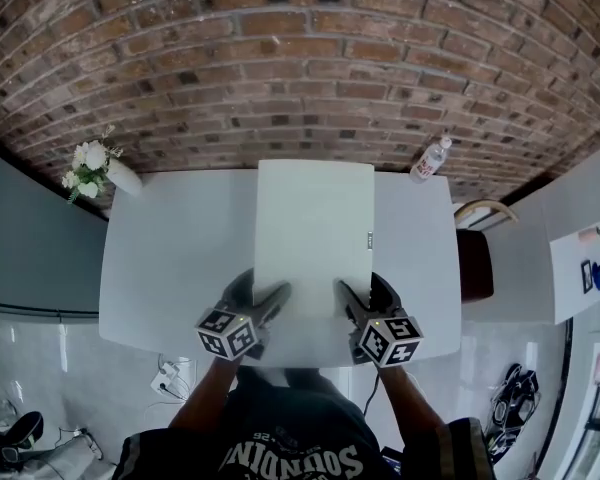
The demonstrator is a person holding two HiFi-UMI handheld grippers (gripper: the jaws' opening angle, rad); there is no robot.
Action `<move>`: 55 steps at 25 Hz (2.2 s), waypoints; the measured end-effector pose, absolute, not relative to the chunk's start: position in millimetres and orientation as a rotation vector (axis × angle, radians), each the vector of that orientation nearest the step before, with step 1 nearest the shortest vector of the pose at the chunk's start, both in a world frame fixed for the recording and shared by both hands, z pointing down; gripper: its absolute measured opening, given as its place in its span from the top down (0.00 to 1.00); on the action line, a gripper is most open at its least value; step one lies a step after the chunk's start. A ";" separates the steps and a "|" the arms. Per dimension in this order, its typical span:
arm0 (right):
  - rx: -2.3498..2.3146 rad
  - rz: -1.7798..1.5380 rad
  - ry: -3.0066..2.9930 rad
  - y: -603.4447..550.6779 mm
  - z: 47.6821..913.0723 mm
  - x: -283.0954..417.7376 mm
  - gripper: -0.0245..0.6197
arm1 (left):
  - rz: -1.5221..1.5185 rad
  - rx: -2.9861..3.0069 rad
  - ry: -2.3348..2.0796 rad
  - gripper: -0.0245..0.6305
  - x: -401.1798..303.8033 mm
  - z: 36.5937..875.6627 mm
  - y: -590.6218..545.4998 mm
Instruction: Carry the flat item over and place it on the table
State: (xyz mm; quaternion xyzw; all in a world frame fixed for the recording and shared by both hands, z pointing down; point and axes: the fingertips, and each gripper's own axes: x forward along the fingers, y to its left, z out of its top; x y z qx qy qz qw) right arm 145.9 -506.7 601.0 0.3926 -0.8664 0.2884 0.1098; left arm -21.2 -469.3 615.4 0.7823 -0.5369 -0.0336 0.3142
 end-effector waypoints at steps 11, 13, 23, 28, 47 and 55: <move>1.153 0.876 -2.472 -491.2 645.5 166.8 0.48 | -0.030 2.043 -1.366 0.35 0.5 660.0 -456.5; 1.150 0.890 -2.456 -486.9 655.8 169.9 0.48 | -0.017 2.030 -1.355 0.35 3.6 670.5 -452.3; 1.133 0.929 -2.385 -469.6 694.8 185.5 0.48 | 0.036 1.958 -1.301 0.35 20.6 712.0 -433.9; 1.137 0.971 -2.337 -460.1 714.4 195.9 0.48 | 0.065 1.936 -1.267 0.35 30.0 731.7 -426.5; 1.097 1.040 -2.248 -461.1 756.1 214.6 0.48 | 0.086 1.835 -1.252 0.35 49.1 773.4 -422.3; 1.078 1.032 -2.249 -471.0 762.8 216.2 0.48 | 0.083 1.804 -1.271 0.35 51.5 779.3 -427.8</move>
